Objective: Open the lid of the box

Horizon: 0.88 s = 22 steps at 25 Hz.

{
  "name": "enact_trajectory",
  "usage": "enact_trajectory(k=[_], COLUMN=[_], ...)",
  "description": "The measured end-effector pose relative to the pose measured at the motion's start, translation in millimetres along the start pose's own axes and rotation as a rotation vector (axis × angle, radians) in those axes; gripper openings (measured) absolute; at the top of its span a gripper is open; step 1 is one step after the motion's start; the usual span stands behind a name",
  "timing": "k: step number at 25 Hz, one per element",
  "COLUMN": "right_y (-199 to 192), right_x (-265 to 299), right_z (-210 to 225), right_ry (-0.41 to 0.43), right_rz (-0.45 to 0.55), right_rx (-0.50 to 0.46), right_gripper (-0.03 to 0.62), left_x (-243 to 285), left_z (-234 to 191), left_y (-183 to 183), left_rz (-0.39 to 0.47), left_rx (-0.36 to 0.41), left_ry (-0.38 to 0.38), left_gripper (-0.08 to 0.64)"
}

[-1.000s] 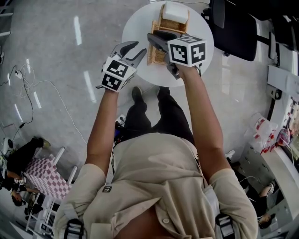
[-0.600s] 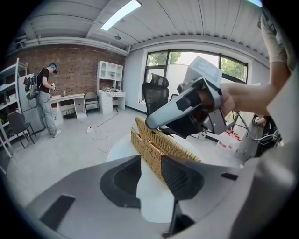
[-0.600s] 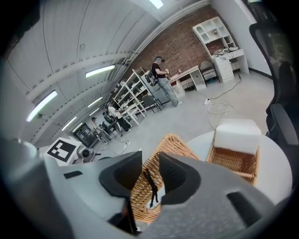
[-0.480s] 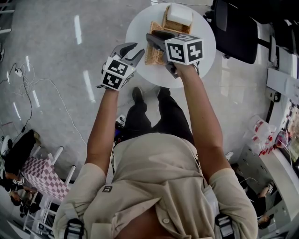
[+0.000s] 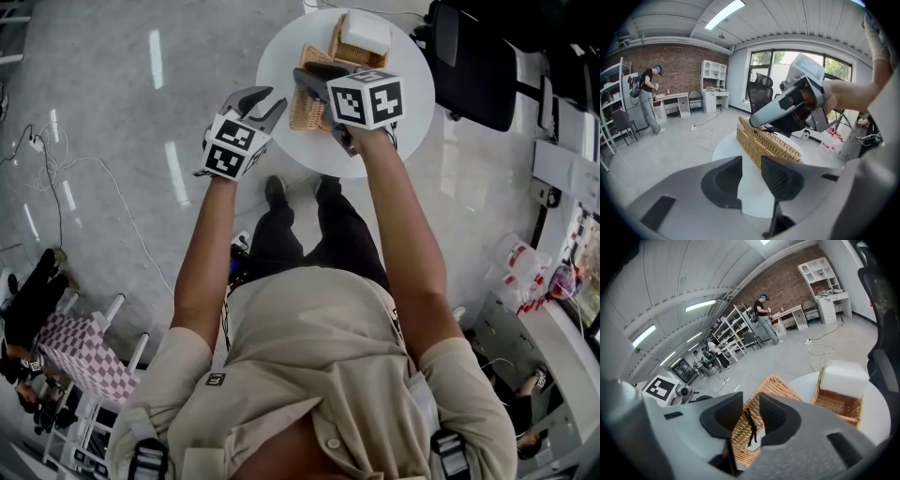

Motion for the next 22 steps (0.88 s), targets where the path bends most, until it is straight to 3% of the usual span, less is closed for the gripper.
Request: enact_trajectory(k=[22], right_y=[-5.5], right_x=[23.3], right_z=[-3.9], right_ry=[0.012], right_rz=[-0.041], right_rx=[-0.016], right_gripper=[0.084], left_x=[-2.6], left_z=[-10.2], left_y=[-23.6], left_rz=[-0.049], left_rx=[-0.028], left_ry=[0.032], left_gripper=[0.114])
Point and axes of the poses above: the fingertips, and each gripper's own axes: x forward along the fingers, z to its right, y out of its top, the point moved 5 cm from there along -x, backward along the fingers, and after that the axes turned 5 degrees about x, right-handed, at the moved point
